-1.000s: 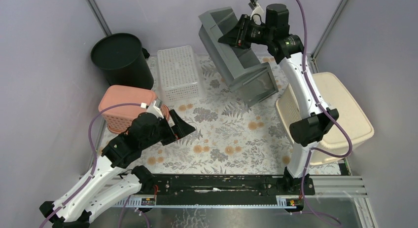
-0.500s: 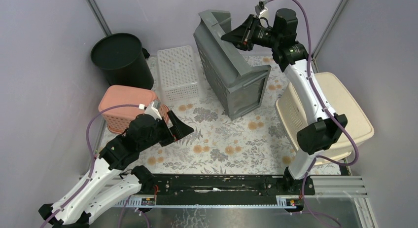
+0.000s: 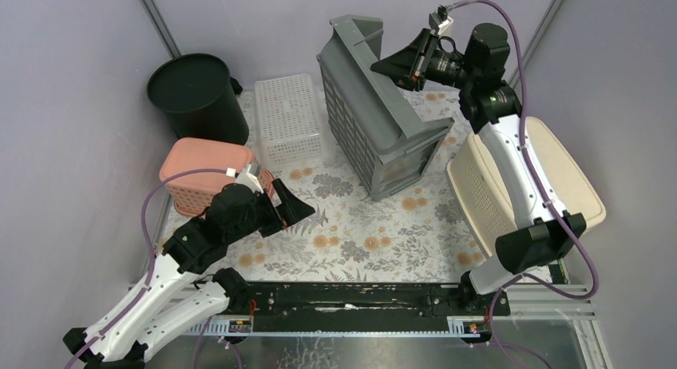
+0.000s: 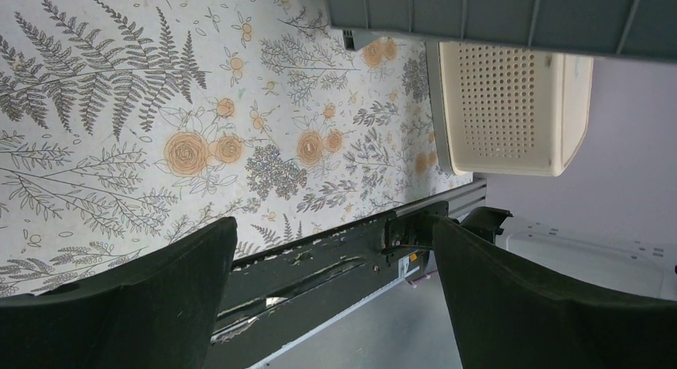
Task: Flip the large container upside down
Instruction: Turn the container upside down at the center of the board.
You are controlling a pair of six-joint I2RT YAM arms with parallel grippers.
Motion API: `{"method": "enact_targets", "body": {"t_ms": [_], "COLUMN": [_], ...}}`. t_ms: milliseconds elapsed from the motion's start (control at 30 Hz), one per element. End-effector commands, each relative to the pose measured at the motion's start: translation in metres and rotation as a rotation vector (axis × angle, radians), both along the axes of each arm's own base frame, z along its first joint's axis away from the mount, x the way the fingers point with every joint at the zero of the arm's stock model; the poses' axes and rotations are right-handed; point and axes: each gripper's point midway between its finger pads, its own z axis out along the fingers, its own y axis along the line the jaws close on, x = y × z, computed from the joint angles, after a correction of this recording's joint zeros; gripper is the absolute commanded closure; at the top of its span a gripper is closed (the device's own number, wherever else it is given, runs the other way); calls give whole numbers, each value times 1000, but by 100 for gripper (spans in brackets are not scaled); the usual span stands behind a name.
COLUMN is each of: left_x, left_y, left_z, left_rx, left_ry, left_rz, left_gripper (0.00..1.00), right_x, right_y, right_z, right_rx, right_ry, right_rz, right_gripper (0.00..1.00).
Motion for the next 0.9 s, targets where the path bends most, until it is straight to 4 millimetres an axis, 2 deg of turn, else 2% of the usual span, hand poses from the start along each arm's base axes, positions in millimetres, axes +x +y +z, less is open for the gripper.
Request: {"method": "enact_targets", "body": {"t_ms": [0, 267, 467, 667, 867], "left_x": [5, 9, 11, 12, 13], "left_y": [-2, -8, -10, -12, -12], "left_z": [-2, -2, -1, -3, -3], "left_rx": [-9, -16, -15, -14, -15], "left_ry": [-2, 1, 2, 6, 4], "left_rz": [14, 11, 6, 3, 6], "left_gripper": [0, 0, 0, 0, 0], "right_x": [-63, -99, -118, -125, -129], "right_y": [-14, -21, -25, -24, -25], "right_z": [68, 73, 58, 35, 32], "right_rx": [75, 64, 53, 48, 65], "right_ry": [-287, -304, -270, -222, -206], "right_rz": [60, 96, 115, 147, 159], "right_gripper": [100, 100, 100, 100, 100]}}
